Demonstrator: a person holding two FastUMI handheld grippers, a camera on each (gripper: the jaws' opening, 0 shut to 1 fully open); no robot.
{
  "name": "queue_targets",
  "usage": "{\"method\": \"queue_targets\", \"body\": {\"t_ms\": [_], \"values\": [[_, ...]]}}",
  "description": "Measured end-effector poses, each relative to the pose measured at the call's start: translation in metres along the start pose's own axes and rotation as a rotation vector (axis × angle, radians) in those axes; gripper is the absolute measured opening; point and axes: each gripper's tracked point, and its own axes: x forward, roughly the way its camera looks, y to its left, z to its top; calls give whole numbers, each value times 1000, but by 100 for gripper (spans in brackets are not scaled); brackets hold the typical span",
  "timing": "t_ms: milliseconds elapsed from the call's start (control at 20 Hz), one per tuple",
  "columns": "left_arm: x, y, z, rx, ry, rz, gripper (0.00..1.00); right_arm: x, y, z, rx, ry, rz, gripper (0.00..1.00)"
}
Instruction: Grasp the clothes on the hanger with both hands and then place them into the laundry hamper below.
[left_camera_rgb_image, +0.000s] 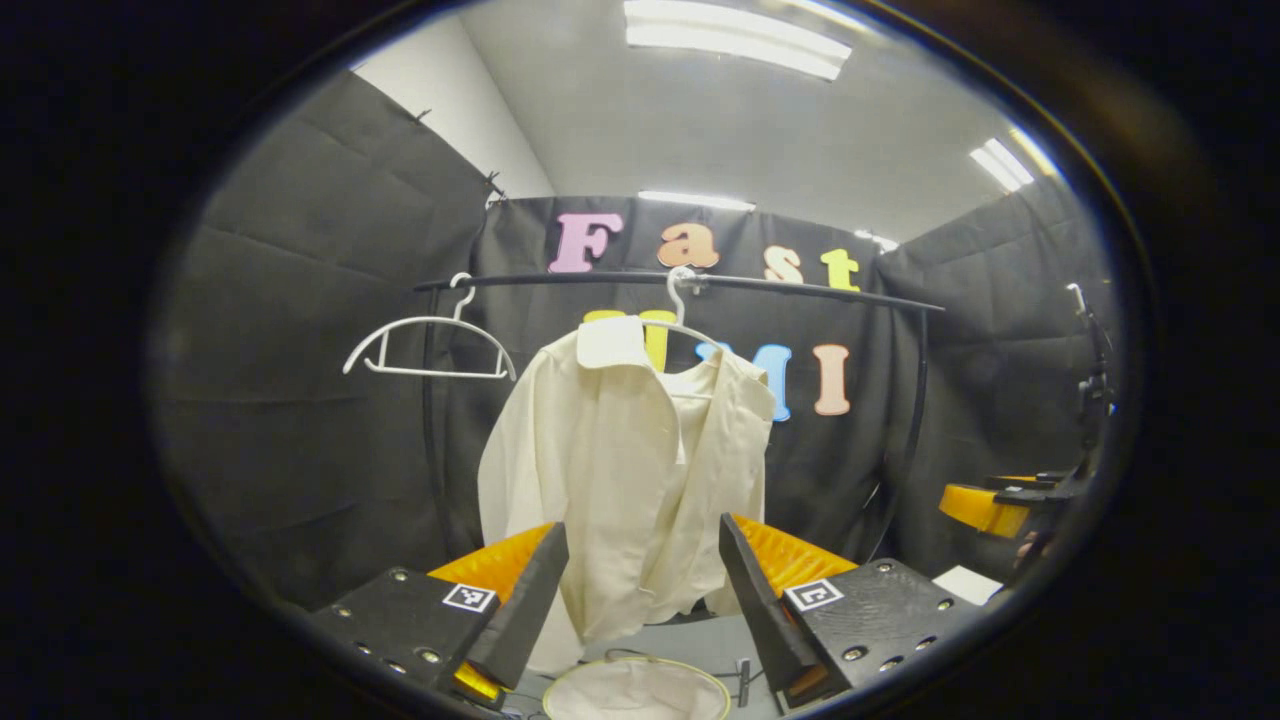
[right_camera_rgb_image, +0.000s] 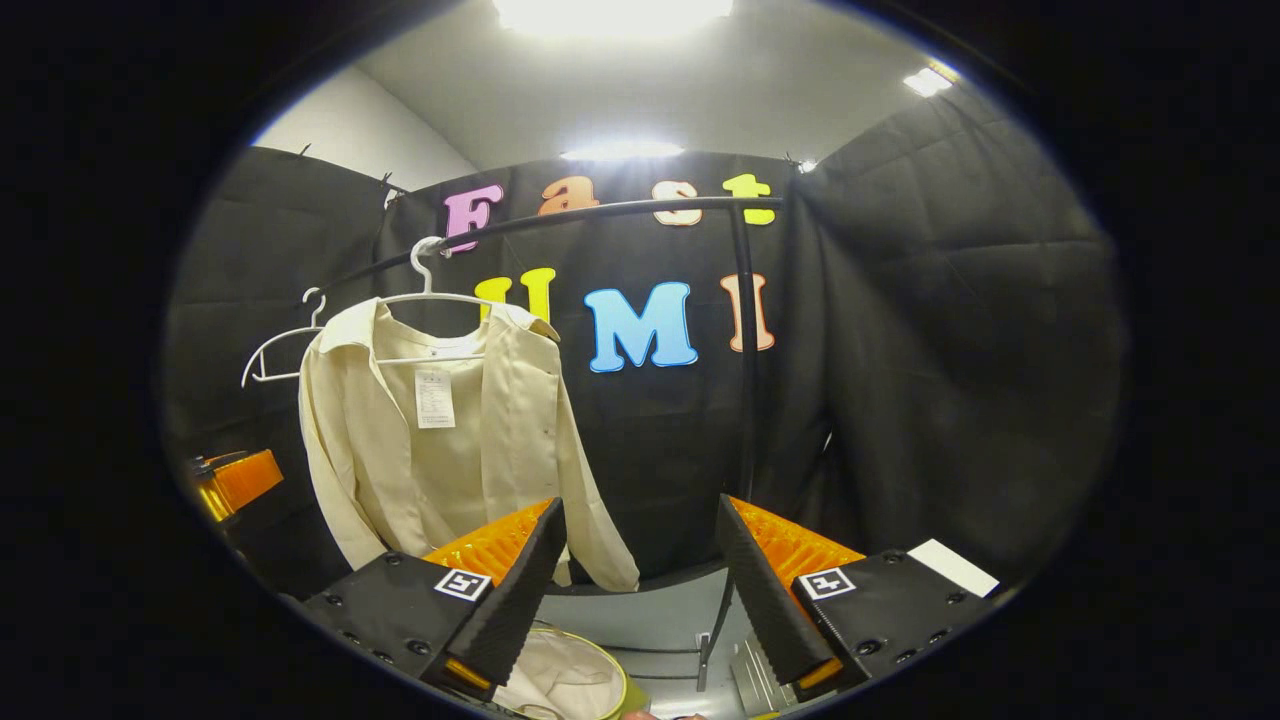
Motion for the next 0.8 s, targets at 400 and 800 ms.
{"method": "queue_targets", "body": {"t_ms": [400,800], "values": [[61,-14,24,-88,-4,38,89,31,5,12,12,3,35,92],[139,-9,41,-112,7,177,89,90,-10,0,20,38,72,92]]}}
